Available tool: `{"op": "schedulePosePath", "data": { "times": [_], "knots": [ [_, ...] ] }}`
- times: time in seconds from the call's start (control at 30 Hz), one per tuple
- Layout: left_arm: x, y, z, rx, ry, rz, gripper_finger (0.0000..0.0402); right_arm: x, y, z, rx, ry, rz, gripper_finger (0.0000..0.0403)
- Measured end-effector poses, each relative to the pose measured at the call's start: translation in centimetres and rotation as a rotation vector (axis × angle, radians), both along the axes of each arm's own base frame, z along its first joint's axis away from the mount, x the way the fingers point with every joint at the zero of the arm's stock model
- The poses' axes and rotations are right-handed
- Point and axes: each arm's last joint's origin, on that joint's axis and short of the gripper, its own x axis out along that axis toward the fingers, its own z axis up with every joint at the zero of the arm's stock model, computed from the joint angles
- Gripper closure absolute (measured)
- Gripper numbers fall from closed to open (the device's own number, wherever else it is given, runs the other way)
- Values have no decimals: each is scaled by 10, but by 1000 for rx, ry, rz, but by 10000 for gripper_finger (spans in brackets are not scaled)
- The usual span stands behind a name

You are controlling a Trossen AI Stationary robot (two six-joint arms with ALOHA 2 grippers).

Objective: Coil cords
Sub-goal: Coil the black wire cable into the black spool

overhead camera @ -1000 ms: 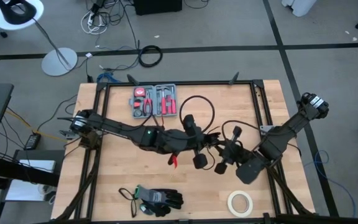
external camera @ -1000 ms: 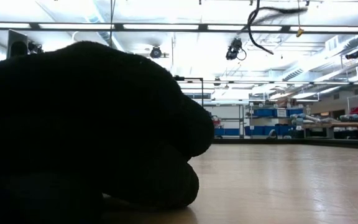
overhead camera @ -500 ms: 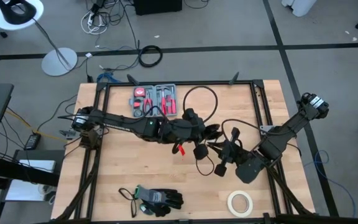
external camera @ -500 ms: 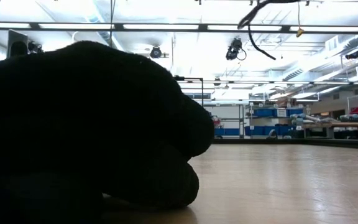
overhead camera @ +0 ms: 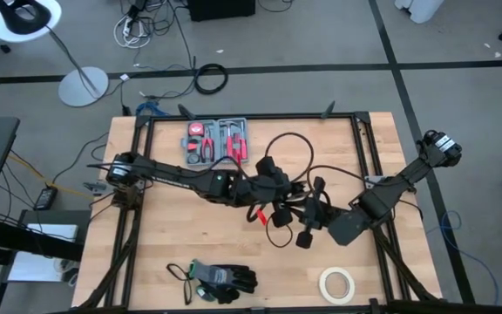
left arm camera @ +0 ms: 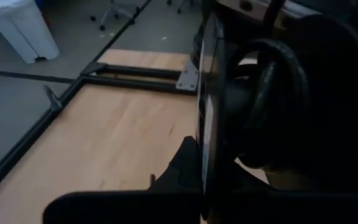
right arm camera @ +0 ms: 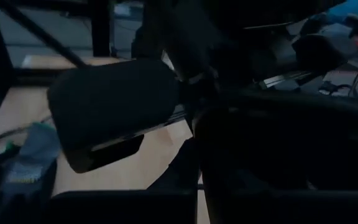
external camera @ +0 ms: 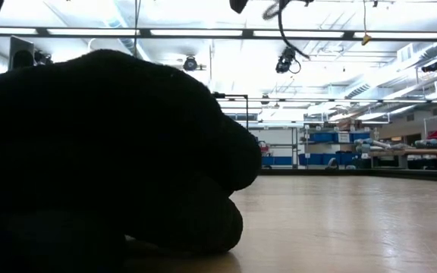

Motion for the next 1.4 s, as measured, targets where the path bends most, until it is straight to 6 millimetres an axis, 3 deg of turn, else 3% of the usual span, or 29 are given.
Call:
{"op": "schedulePosePath", "data": {
  "times": [0.23,0.67,1.13,1.4],
  "knots": [
    [6,-5,-8,90,6,-3,402,1,-12,-13,60,136,26,389],
    [16,-11,-15,300,0,22,402,-6,-7,-22,82,214,39,289],
    [12,-19,-5,690,110,132,402,-40,5,-35,208,358,-12,288],
    [10,-19,-4,846,221,169,402,-55,-8,-42,198,453,-149,288]
  ]
}}
